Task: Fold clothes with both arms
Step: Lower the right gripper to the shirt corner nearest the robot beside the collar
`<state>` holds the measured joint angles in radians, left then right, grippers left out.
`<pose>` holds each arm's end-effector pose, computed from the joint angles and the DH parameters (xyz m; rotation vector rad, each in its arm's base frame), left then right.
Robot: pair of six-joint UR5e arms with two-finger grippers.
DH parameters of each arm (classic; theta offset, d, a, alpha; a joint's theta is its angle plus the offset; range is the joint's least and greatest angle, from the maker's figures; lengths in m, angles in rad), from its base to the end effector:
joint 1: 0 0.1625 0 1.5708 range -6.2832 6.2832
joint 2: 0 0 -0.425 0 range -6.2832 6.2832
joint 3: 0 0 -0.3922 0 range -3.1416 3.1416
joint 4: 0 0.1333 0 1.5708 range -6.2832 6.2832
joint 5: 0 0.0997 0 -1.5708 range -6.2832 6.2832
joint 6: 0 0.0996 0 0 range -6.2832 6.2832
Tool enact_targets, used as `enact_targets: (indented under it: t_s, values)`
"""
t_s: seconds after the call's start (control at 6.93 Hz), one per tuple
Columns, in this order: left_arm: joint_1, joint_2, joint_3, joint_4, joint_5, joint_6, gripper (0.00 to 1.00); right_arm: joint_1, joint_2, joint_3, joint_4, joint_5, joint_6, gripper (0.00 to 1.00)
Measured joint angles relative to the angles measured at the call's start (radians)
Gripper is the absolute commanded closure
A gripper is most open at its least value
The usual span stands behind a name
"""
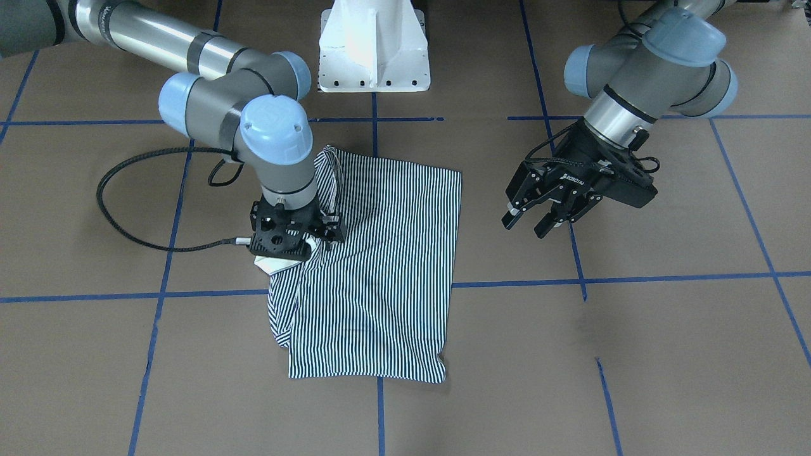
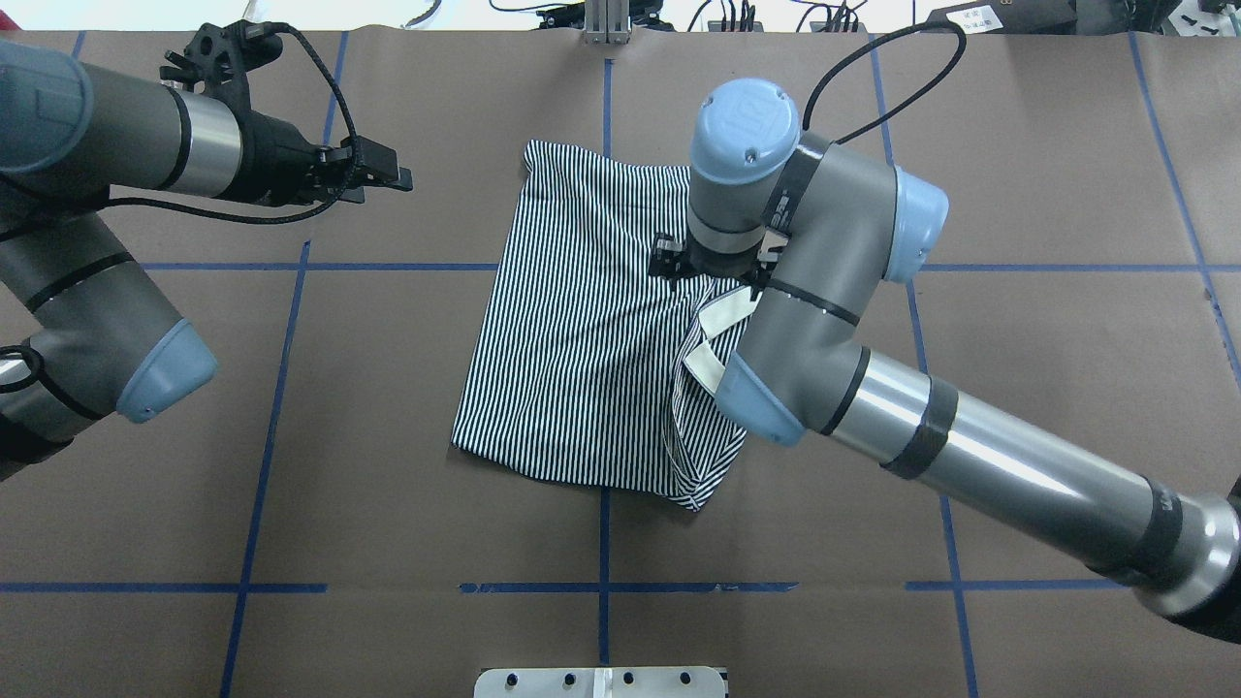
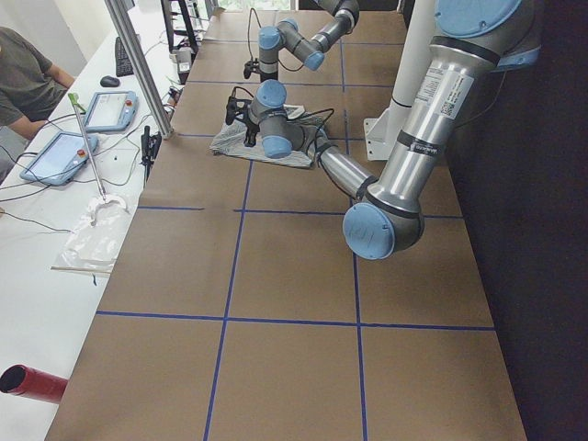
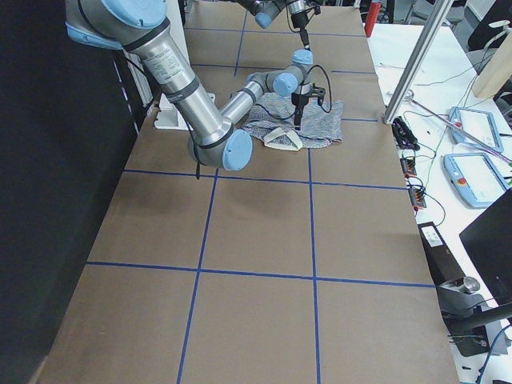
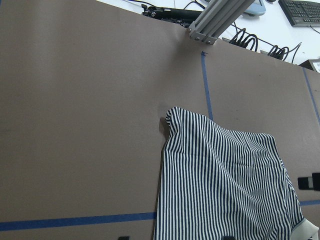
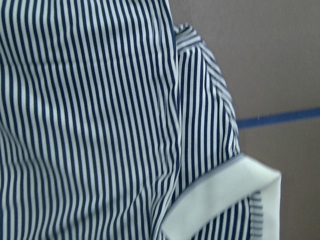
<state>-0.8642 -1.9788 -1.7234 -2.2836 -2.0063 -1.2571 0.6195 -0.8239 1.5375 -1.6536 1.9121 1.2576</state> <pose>0.3307 -0.5280 0.2752 0.3832 1.2468 -0.1932 -0.5291 -0.5001 0.2346 -0.0138 -0.7069 0.1858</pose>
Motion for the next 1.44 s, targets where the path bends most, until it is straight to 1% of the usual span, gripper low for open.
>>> enact_targets:
  t_s: [0.14,0.43,0.58,0.87,1.01,1.15,1.3,1.44]
  values:
    - [0.0,0.0,-0.001,0.019,0.0,-0.001,0.31,-0.067,-0.013,0.061,-0.048,-0.026,0.068,0.0]
    - [0.0,0.005,-0.003,0.049,0.0,-0.001,0.31,-0.173,-0.025,0.094,-0.076,-0.072,0.167,0.0]
    - [0.0,0.008,-0.003,0.052,-0.002,-0.001,0.31,-0.202,-0.037,0.096,-0.08,-0.077,0.196,0.0]
    - [0.001,0.013,-0.007,0.053,-0.017,-0.001,0.31,-0.219,-0.067,0.107,-0.108,-0.073,0.214,0.0]
    - [0.001,0.013,-0.009,0.053,-0.025,-0.001,0.31,-0.22,-0.114,0.159,-0.142,-0.069,0.211,0.0]
    - [0.001,0.013,-0.01,0.053,-0.029,-0.001,0.31,-0.228,-0.188,0.251,-0.187,-0.067,0.205,0.01]
    - [0.002,0.011,-0.012,0.053,-0.031,-0.001,0.31,-0.247,-0.247,0.324,-0.221,-0.071,0.207,0.11]
    - [0.002,0.01,-0.015,0.053,-0.032,-0.001,0.31,-0.263,-0.261,0.356,-0.238,-0.072,0.237,0.19]
